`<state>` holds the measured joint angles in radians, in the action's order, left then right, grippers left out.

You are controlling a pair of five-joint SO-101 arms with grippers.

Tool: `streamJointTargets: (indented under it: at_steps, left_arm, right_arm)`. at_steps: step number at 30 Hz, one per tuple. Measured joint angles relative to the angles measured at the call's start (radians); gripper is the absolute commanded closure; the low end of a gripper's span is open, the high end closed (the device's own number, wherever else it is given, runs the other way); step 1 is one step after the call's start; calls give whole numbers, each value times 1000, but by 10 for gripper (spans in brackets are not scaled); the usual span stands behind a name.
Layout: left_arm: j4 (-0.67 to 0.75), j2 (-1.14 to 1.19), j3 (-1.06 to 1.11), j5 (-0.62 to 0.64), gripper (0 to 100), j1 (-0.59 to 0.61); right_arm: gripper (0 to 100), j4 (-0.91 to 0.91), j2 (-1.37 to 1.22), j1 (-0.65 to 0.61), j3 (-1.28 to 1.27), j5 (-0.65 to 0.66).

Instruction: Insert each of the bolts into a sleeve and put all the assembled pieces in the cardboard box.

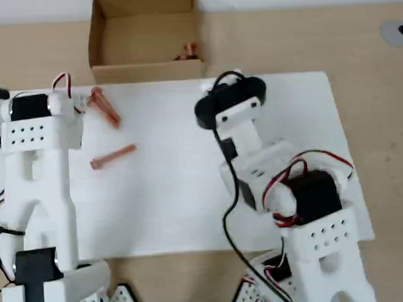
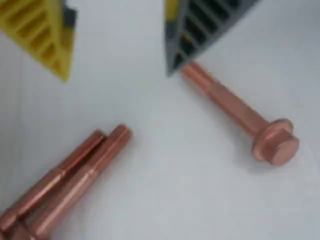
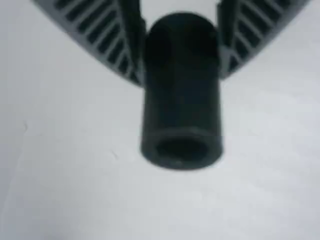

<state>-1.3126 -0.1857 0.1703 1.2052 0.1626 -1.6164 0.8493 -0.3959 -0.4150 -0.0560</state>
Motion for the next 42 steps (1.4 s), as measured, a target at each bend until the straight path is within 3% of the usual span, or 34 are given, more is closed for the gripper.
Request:
streamJointTargets:
  at_steps: [3, 12, 22, 31, 35, 42]
  left_arm:
    - [18, 0, 55, 83, 864, 8]
    - [138, 0, 299, 118, 864, 15]
    - [315, 0, 408, 272, 864, 18]
    - [236, -2, 390, 336, 864, 18]
    - [133, -63, 374, 336, 863, -37]
    - [117, -101, 371, 339, 861, -101]
  right_arm:
    - [989, 0, 0, 0, -9, 0]
    - [989, 0, 0, 0, -9, 0]
    - [989, -32, -87, 0, -9, 0]
    - [989, -32, -107, 0, -9, 0]
    - [989, -32, -109, 0, -9, 0]
    - [989, -32, -109, 0, -9, 0]
